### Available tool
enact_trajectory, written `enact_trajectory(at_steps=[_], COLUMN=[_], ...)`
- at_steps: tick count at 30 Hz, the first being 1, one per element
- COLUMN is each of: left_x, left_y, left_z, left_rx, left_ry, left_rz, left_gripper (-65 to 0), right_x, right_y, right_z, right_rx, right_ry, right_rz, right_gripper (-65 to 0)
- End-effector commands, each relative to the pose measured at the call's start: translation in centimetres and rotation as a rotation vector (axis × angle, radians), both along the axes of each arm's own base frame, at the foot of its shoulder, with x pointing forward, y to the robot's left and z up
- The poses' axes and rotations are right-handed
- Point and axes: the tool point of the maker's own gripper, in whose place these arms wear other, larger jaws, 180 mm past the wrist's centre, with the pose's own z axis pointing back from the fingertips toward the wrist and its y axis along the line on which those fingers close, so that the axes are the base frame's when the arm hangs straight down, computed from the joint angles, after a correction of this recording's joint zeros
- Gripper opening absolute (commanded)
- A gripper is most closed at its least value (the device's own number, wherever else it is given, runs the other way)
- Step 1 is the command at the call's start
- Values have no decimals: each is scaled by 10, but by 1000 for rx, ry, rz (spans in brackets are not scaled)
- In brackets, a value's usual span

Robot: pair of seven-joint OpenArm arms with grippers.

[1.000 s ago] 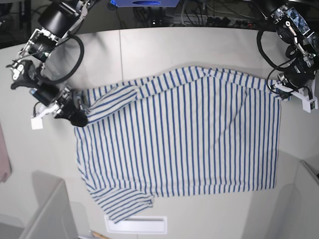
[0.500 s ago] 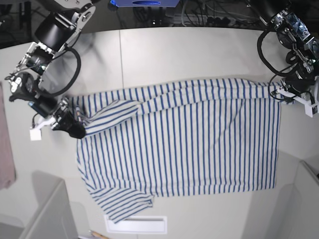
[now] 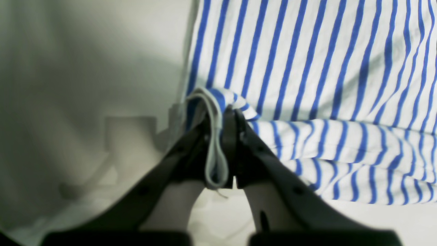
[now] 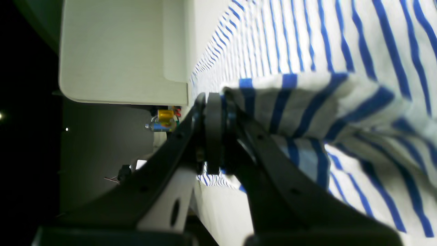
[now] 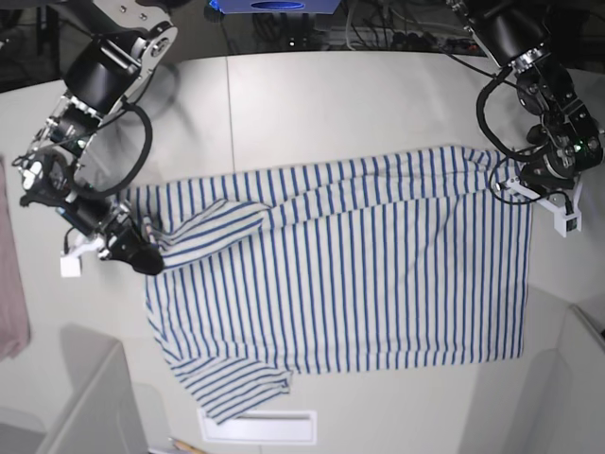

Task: Fold the T-shirt properly
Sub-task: 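Lift both shoulder corners and drag the shirt across the table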

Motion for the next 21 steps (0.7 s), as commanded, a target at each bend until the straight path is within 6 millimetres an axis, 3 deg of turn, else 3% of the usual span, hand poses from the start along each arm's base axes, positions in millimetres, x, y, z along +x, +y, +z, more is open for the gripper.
enact_trajectory(at_steps=[1,6,11,17,21], left_x=[9,26,22,31,42], left_y=[4,-11,-8,-2,-1], left_z=[9,11,-5,-1,6], left_rx=[20,45,19,29,29], left_ry=[-30,-68,-37,-68,-89], left_rz=[-11,-89,-73,-66,-66], left_gripper=[-650,-650,-650,-650,-650], right_x=[11,17,18,17,22], right_y=[-10,-22,-27,-35,-35], right_z=[21,20,8,-11,-7], right_rx=[-12,-14,-8,-106,-115], right_ry=[-70,-67,-29,33,25], right_rz=[-15,-55,-63,-78,-79], right_gripper=[-650,-650,-650,-650,-650])
